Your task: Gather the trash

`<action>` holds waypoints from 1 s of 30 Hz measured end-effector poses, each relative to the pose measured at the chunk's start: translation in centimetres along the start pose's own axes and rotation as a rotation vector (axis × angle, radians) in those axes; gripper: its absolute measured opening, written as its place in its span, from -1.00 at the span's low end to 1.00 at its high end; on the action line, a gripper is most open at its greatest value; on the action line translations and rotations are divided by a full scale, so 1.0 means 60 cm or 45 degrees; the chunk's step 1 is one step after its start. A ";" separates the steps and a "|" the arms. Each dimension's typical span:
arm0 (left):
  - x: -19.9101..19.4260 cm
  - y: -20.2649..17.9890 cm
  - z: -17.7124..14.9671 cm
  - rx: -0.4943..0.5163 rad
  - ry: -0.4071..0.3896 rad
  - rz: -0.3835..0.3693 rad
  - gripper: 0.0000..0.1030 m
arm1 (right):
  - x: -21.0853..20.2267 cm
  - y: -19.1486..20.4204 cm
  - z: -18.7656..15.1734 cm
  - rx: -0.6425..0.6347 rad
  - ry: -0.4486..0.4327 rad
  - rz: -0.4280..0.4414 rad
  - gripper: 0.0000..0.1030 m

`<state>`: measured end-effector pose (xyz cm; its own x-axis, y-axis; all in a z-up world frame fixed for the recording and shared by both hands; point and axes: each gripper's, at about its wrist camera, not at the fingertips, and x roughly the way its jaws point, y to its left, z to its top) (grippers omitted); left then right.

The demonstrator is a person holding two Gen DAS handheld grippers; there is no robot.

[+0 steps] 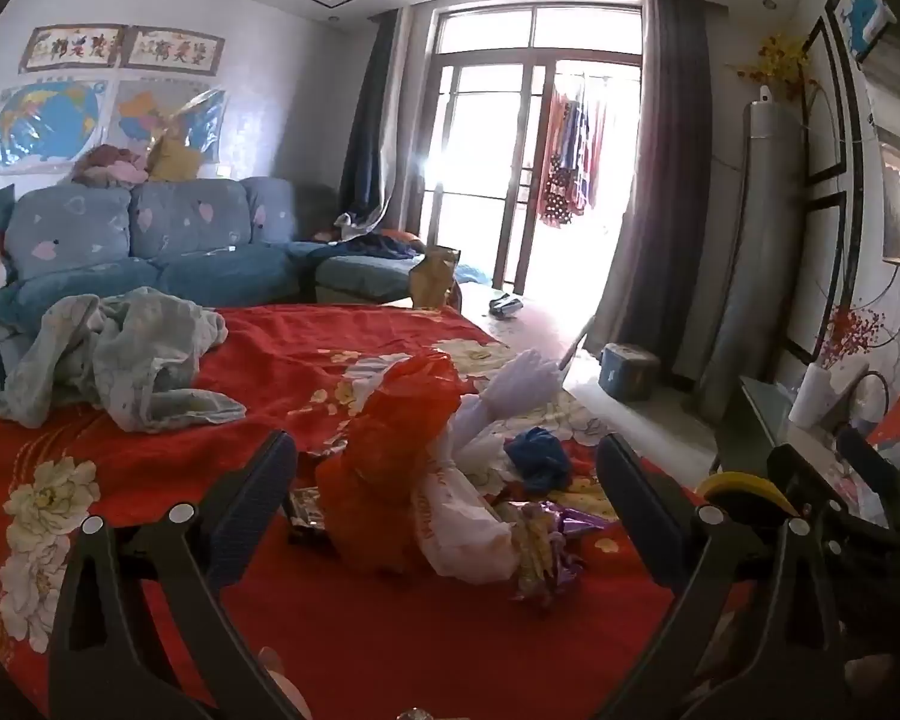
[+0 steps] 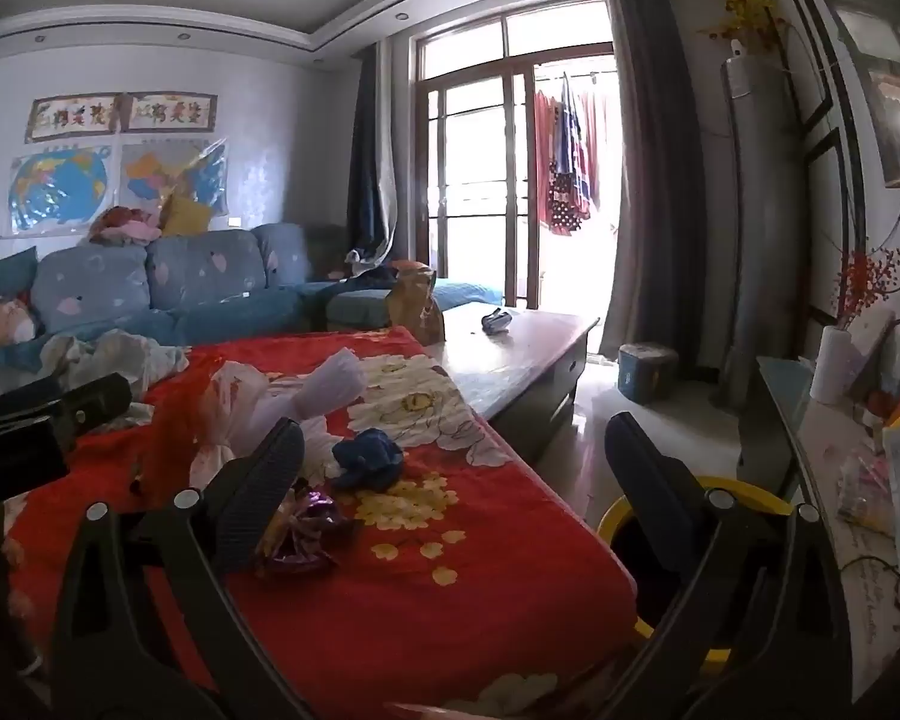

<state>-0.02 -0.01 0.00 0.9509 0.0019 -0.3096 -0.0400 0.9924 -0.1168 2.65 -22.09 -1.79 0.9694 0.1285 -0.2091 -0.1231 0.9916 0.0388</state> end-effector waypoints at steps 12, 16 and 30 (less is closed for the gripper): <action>-0.001 -0.001 0.000 -0.008 -0.001 -0.009 0.88 | 0.006 -0.002 0.003 -0.005 0.023 -0.010 0.79; -0.008 -0.010 0.000 -0.007 -0.003 -0.011 0.88 | 0.006 0.000 0.002 -0.009 0.021 -0.014 0.79; -0.006 -0.013 0.000 -0.008 -0.008 -0.014 0.88 | 0.002 0.002 0.004 -0.009 0.021 -0.012 0.79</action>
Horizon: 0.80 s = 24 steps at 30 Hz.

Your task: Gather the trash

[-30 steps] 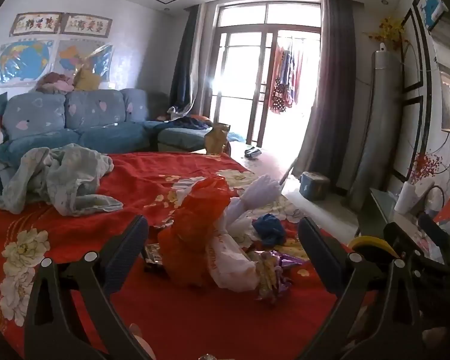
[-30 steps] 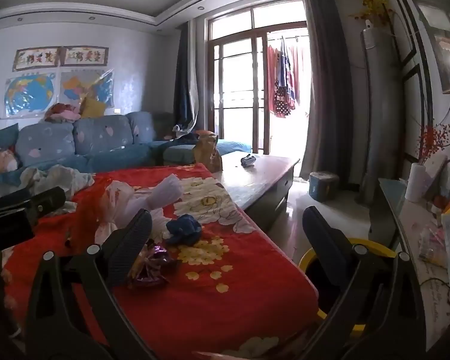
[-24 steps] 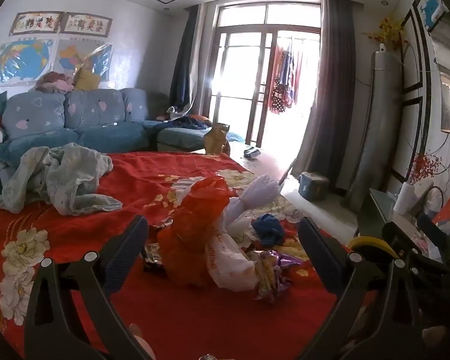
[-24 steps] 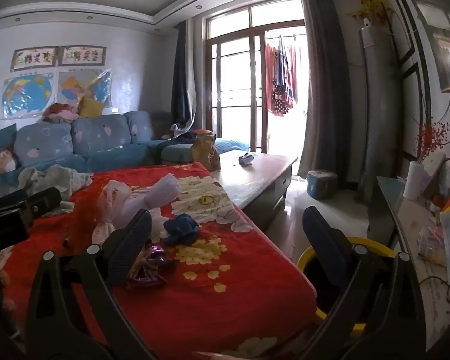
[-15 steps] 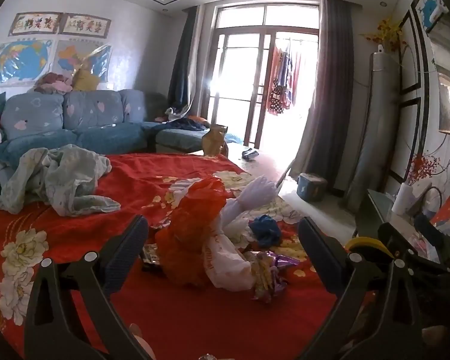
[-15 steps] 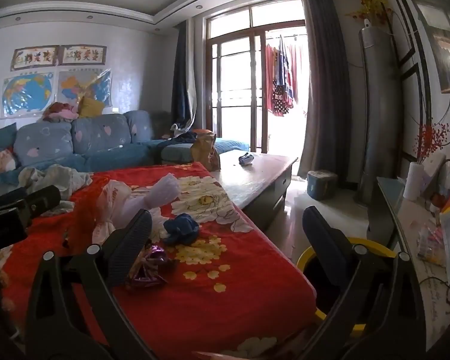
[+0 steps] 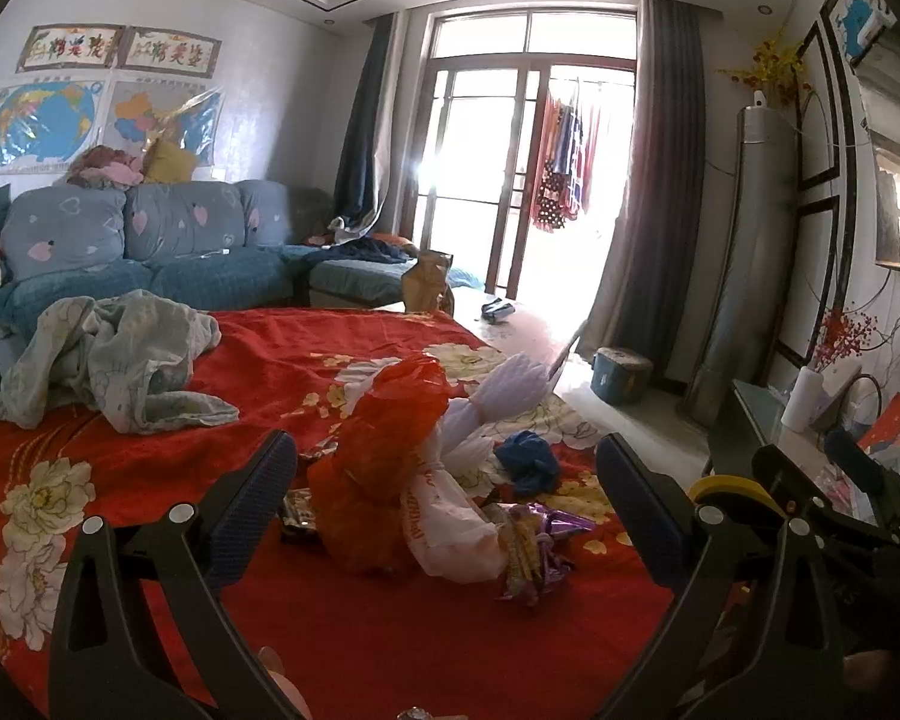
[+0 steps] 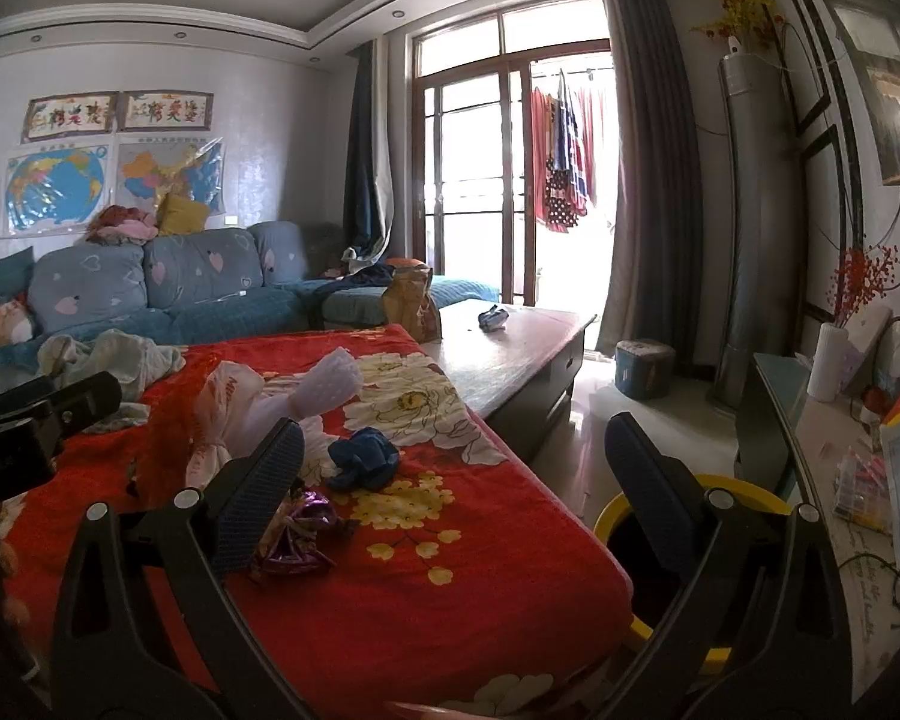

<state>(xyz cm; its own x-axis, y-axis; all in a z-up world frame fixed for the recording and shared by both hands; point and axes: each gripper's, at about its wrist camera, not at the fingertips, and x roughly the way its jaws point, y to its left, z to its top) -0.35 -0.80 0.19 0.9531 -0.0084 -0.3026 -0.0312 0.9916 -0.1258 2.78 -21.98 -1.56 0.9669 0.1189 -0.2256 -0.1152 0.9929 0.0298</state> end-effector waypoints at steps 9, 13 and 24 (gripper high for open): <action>-0.002 -0.001 -0.001 -0.003 0.001 -0.001 0.88 | 0.001 0.001 0.001 -0.001 0.004 0.003 0.79; -0.001 0.001 -0.001 -0.003 0.000 0.001 0.88 | 0.000 0.000 -0.001 0.000 0.011 0.000 0.79; 0.009 -0.005 -0.009 -0.007 0.023 -0.017 0.88 | 0.010 -0.004 -0.015 0.005 0.033 0.003 0.79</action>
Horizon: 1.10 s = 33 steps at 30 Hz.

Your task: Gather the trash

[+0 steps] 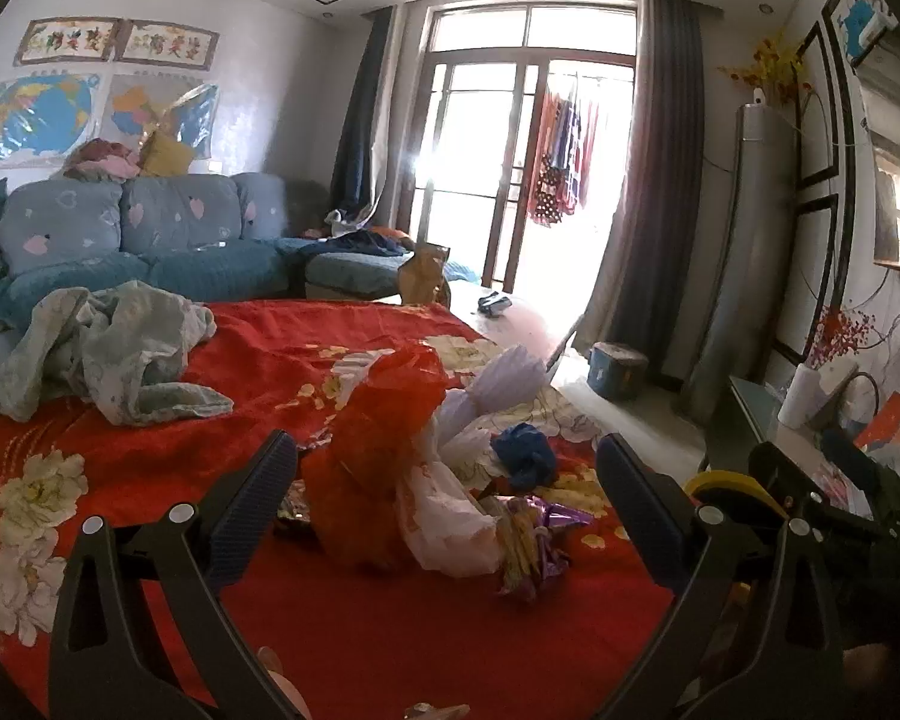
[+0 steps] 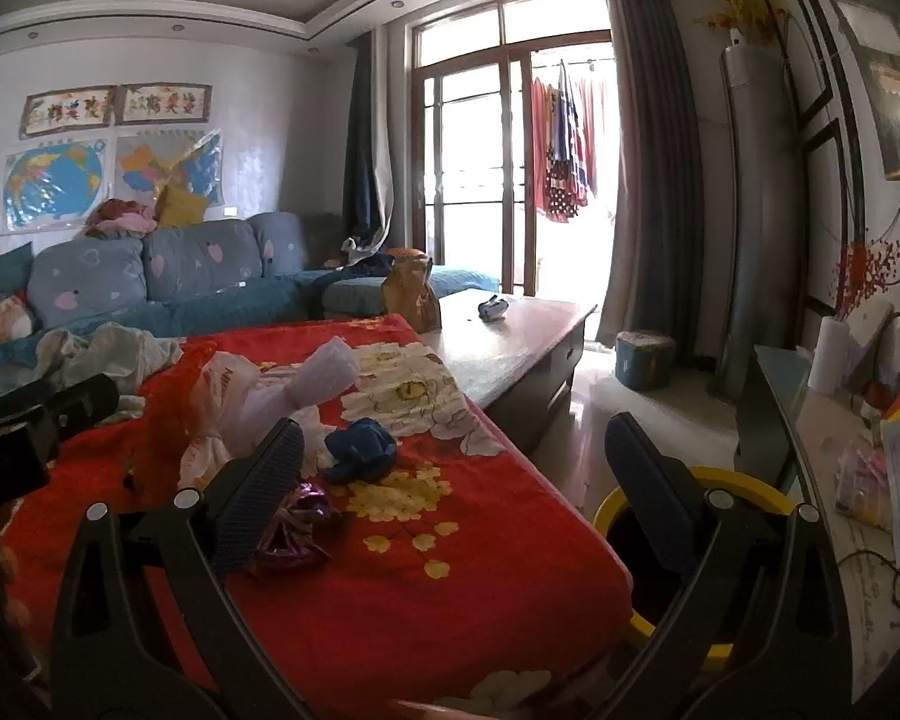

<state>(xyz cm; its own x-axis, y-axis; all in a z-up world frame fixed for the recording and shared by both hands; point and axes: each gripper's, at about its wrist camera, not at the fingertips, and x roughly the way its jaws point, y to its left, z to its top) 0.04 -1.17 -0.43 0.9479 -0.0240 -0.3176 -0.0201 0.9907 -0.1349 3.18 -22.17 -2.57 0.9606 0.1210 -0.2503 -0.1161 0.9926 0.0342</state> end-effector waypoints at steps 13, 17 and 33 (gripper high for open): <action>0.057 0.012 0.016 -0.022 0.074 -0.067 0.88 | 0.029 -0.019 0.011 0.011 0.077 0.014 0.79; 0.083 0.024 0.025 -0.035 0.091 -0.036 0.88 | 0.046 -0.019 0.017 0.018 0.111 0.036 0.79; 0.158 0.150 0.028 -0.155 0.206 0.008 0.87 | 0.161 0.059 -0.006 0.003 0.469 0.330 0.45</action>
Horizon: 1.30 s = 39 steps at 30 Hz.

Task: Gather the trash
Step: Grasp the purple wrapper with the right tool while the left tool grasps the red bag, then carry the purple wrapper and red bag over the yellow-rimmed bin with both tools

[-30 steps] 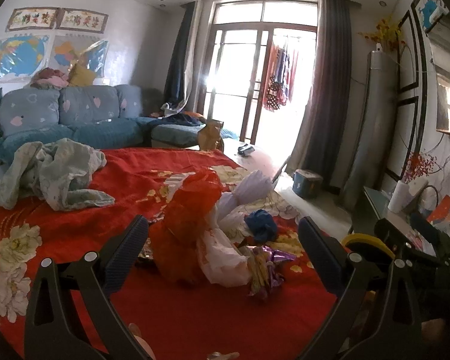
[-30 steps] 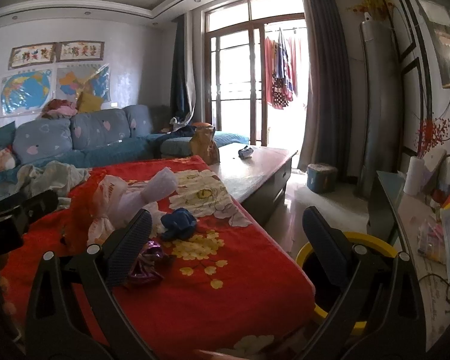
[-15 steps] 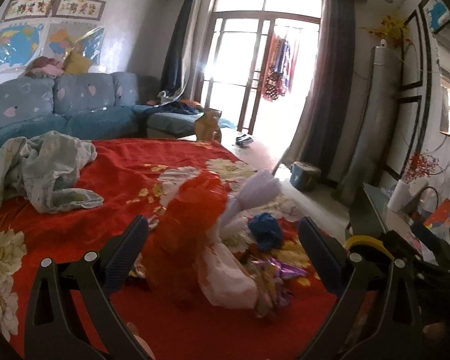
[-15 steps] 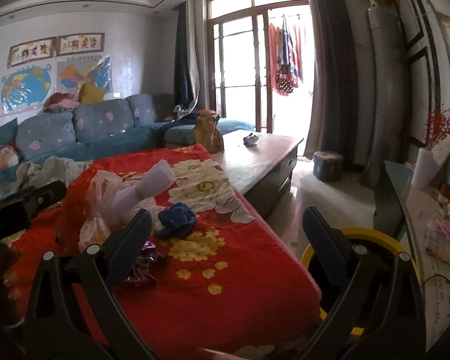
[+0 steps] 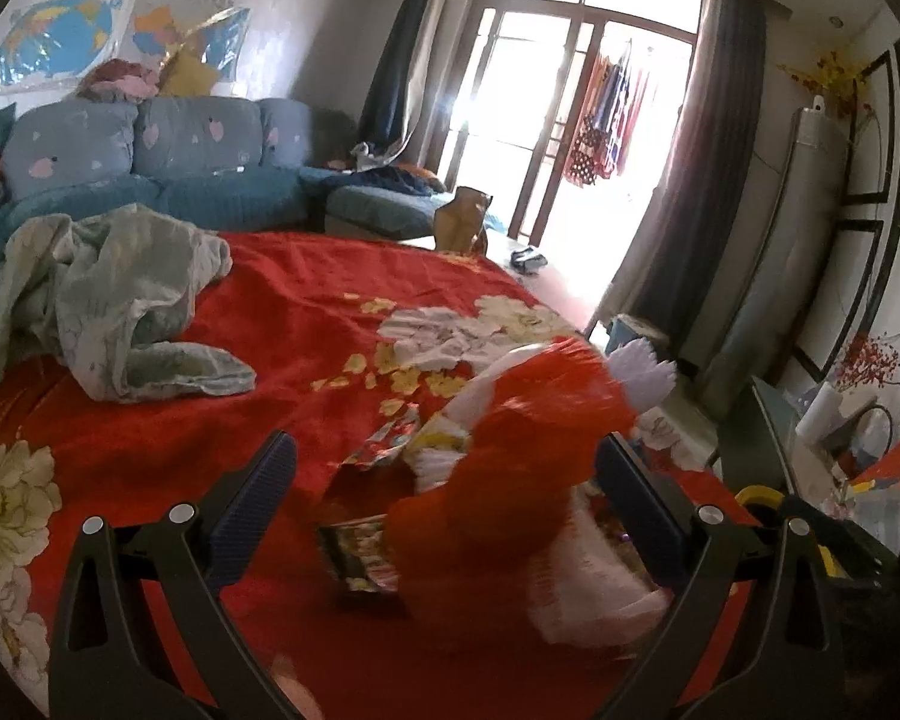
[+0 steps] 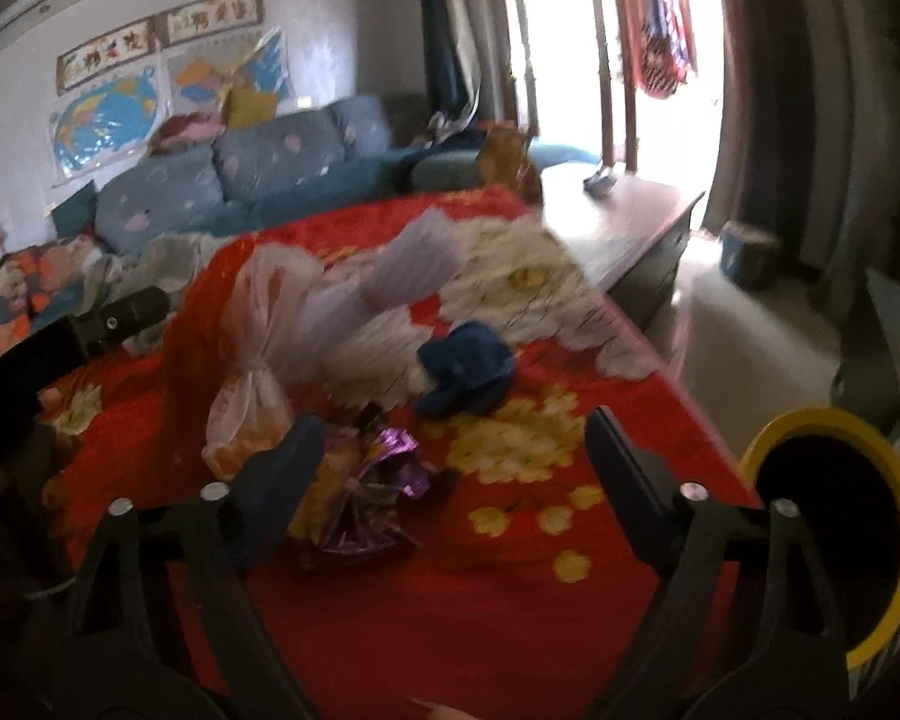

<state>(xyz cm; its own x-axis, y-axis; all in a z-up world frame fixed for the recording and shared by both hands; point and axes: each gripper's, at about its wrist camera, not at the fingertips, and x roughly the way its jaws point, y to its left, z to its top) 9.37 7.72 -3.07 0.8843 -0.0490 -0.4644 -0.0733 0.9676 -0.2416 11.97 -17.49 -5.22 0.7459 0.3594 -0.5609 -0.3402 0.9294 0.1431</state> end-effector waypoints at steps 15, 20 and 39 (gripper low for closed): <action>0.054 0.005 -0.024 0.044 0.186 -0.170 0.27 | 0.068 -0.013 -0.024 0.131 0.277 0.170 -0.61; 0.064 -0.010 -0.033 0.062 0.236 -0.195 -0.09 | 0.067 -0.017 -0.027 0.165 0.315 0.240 -0.84; -0.004 -0.033 0.019 0.079 0.088 -0.261 -0.19 | 0.008 -0.045 0.018 0.158 0.171 0.274 -0.97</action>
<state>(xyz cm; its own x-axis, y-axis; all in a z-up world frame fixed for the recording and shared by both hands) 9.83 6.08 -1.48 0.8441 -0.2611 -0.4684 0.1353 0.9489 -0.2850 13.85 -19.77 -5.02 0.5784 0.5431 -0.6087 -0.4035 0.8390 0.3651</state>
